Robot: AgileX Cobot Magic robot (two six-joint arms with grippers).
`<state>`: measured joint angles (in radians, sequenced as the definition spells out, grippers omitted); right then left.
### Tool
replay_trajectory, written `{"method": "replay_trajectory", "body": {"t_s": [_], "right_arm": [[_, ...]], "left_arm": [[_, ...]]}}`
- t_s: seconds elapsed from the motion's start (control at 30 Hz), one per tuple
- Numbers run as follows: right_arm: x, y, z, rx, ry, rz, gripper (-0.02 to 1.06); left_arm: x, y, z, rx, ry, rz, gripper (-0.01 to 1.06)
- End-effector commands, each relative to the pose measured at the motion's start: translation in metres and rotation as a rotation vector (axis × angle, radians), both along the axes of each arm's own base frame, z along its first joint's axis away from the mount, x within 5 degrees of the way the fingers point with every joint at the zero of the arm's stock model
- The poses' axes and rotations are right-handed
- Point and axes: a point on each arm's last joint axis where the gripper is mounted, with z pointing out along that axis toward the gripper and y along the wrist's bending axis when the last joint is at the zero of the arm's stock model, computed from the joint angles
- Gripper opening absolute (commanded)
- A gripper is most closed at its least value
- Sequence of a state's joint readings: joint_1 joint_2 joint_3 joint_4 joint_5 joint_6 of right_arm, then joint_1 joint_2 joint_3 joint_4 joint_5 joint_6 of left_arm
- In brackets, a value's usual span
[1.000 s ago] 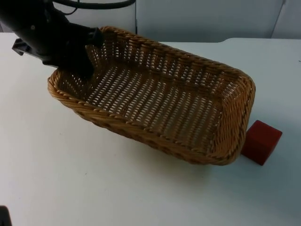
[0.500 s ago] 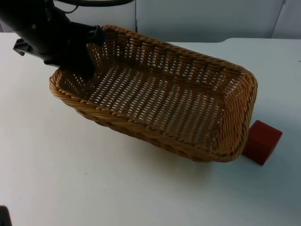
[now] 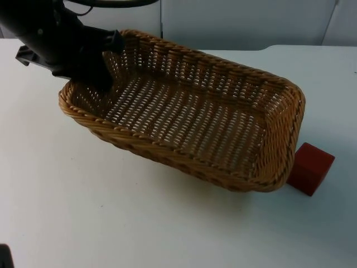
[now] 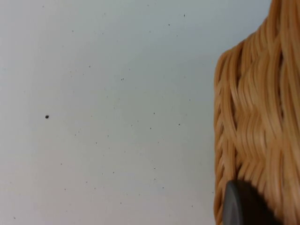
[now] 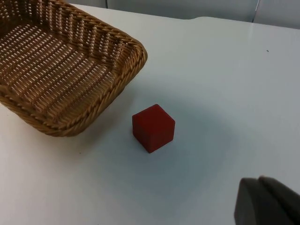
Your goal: Pick up the basket with the left hand and place the cube into the basket with the right hand.
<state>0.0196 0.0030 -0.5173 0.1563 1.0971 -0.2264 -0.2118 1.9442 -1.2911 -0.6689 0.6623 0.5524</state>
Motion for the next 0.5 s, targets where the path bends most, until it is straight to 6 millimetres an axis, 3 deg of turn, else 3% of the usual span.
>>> {"method": "replay_trajectory", "body": {"t_s": [0.0, 0.07, 0.23, 0.33, 0.43, 0.47], "right_arm": [[0.0, -0.001, 0.0, -0.014, -0.007, -0.016, 0.0], [0.001, -0.004, 0.0, -0.039, -0.01, -0.034, 0.0], [0.002, -0.034, 0.013, -0.18, -0.119, -0.337, 0.0], [0.012, -0.04, 0.021, -0.272, -0.112, -0.375, 0.01], [0.046, -0.034, 0.037, -0.256, -0.11, -0.312, 0.14], [0.046, -0.034, 0.037, -0.256, -0.11, -0.312, 0.14]], "left_arm": [[0.0, -0.002, 0.01, -0.037, -0.018, 0.034, 0.0], [0.002, -0.002, 0.01, -0.035, -0.03, 0.041, 0.0], [0.004, -0.001, 0.01, -0.028, -0.053, 0.054, 0.0], [0.004, 0.0, 0.01, -0.028, -0.055, 0.055, 0.0], [0.004, 0.0, 0.01, -0.027, -0.057, 0.056, 0.0], [0.004, 0.0, 0.01, -0.027, -0.057, 0.056, 0.0]]}}
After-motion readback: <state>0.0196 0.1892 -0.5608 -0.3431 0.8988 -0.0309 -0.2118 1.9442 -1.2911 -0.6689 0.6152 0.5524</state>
